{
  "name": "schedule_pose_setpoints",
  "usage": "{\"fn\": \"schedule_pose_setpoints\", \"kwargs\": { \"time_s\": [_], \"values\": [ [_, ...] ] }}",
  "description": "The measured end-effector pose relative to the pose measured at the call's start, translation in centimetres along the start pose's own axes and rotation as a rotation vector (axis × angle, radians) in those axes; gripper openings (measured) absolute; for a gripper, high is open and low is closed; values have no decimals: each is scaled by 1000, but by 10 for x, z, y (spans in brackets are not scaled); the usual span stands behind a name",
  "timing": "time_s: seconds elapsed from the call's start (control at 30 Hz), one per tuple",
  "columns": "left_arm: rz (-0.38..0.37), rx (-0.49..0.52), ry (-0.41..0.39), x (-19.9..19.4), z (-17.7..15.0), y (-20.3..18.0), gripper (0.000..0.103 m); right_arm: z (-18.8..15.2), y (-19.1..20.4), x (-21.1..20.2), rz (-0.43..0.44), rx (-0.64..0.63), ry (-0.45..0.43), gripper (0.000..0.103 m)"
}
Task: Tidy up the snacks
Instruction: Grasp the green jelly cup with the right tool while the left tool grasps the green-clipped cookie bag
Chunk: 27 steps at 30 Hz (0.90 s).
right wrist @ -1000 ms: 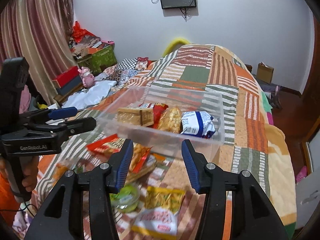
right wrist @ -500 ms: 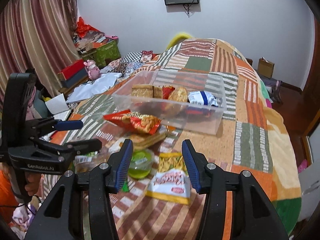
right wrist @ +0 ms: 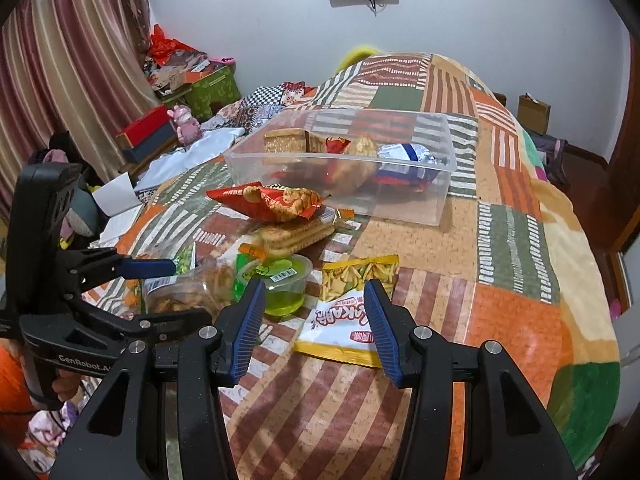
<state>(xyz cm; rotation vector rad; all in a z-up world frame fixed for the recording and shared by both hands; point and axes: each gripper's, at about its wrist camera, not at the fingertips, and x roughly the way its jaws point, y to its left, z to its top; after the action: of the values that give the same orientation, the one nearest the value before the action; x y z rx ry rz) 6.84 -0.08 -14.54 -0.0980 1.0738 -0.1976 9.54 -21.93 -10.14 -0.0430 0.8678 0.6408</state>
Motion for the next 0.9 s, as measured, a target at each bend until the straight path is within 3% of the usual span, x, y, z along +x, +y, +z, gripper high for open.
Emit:
{"fn": "schedule_pose_setpoints", "kwargs": {
  "time_s": [0.2,0.33,0.5,0.6,0.9],
  "values": [
    [9,10,57,19,-9,0,83,-2,1,5,9,7,11,47],
    [4,5,36,21,-10,1,83,-4,5,11,12,-3,31,47],
    [38,43,-6,17,-11,3,54,-5,10,19,24,-14,48,47],
    [24,33,-20,13,-13,9,49,-5,15,25,30,-24,58,47],
    [11,-35,-70,-3,-11,28,47,-3,25,47,43,-50,97,47]
  ]
}}
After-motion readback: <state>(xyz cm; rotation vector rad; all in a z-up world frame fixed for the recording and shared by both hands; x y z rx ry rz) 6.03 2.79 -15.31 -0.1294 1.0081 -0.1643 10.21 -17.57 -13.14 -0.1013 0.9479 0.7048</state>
